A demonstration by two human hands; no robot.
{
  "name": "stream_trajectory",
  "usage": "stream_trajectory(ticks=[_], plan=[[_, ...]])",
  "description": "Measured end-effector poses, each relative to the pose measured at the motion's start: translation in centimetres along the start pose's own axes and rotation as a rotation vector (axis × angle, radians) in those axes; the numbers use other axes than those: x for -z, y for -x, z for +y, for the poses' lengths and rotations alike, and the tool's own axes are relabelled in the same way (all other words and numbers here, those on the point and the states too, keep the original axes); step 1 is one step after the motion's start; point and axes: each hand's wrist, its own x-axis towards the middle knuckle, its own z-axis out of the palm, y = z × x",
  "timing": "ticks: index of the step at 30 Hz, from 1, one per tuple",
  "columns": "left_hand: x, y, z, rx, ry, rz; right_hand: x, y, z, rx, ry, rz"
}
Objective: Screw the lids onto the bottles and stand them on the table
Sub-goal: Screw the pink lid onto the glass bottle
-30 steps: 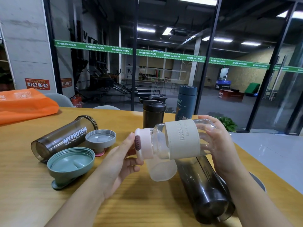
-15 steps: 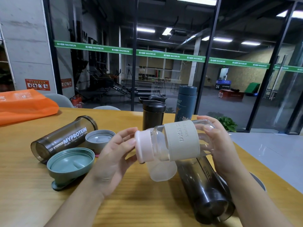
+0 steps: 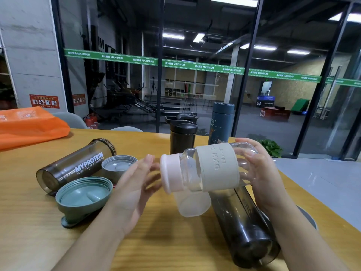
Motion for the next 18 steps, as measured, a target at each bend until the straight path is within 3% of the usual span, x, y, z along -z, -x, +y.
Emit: stream_trajectory(ticks=[5, 13, 18], plan=[[-0.93, 1.0, 0.07, 0.229, -0.08, -0.105, 0.0, -0.03, 0.0, 0.008, -0.009, -0.005], [-0.04, 0.62, -0.02, 0.148, -0.084, -0.259, 0.11, -0.05, 0.04, 0.0, 0.004, 0.007], [-0.12, 0.57, 0.0, 0.067, 0.02, -0.229, 0.05, 0.0, 0.07, 0.004, -0.003, -0.006]])
